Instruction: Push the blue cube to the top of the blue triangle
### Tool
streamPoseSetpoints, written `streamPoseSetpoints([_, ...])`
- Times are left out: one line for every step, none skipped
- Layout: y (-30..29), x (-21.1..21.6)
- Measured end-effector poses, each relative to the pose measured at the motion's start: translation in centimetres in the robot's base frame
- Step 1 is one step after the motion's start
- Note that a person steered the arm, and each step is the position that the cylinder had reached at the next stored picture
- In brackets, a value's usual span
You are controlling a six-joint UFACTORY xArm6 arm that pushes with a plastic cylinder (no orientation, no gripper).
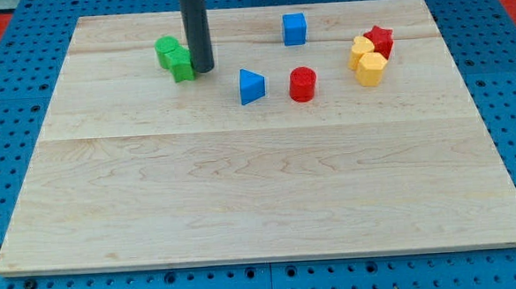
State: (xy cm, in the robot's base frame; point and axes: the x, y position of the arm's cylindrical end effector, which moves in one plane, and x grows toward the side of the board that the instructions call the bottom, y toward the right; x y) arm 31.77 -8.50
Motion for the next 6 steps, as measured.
streamPoseSetpoints([-1.1,-1.1])
streamPoseSetpoints([-1.1,-1.5])
streamPoseSetpoints([2.9,-3.0])
streamPoseSetpoints([8.3,-5.6])
streamPoseSetpoints([11.4,-8.6])
streamPoseSetpoints([10.9,-11.4])
